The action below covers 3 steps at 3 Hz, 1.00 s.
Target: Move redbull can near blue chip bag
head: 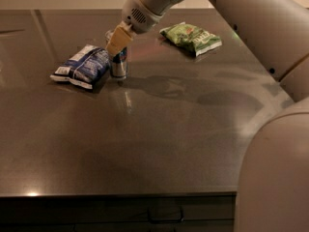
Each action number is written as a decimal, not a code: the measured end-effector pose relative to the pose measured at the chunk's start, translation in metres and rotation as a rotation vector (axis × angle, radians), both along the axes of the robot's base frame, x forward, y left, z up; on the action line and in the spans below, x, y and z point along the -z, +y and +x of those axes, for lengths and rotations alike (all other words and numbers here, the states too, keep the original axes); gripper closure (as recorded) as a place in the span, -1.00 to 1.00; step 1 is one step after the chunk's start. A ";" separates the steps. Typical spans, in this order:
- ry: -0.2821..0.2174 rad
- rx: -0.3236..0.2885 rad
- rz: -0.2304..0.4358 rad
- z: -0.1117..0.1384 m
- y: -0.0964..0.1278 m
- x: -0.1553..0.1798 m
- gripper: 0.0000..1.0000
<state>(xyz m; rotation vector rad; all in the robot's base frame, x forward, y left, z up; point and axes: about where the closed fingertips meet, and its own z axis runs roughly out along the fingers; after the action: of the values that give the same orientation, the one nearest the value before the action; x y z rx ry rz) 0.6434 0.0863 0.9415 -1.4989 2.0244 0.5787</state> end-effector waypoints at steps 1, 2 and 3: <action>0.008 -0.006 -0.015 0.008 0.012 0.008 0.21; 0.016 -0.015 -0.028 0.012 0.023 0.014 -0.25; 0.019 -0.019 -0.028 0.012 0.025 0.016 -0.72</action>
Offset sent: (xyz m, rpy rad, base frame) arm 0.0189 0.0312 -0.0181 -0.0413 0.0199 0.0191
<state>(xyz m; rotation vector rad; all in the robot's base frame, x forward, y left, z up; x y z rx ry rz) 0.6553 0.1114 0.9254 -1.5360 2.0428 0.5761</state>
